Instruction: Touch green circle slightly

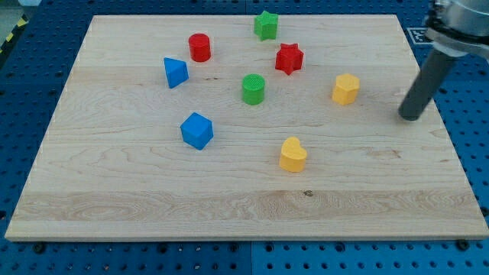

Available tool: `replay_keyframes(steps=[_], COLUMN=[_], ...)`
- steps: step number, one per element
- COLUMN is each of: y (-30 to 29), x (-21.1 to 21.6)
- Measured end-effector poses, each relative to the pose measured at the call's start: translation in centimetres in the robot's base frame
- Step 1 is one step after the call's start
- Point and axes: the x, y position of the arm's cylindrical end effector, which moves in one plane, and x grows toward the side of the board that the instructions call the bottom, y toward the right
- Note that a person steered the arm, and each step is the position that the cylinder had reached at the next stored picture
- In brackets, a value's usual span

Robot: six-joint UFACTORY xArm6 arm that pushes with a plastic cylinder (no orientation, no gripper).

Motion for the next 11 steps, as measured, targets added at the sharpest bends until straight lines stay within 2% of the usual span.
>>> replay_keyframes(steps=[4,5,6,7,9,10,11], y=[-13.0,-17.0,-16.8,-18.5,-23.9,-24.1,-24.1], x=[-3.8,-6.7,-9.6,-10.6,-9.8,-7.7,-7.3])
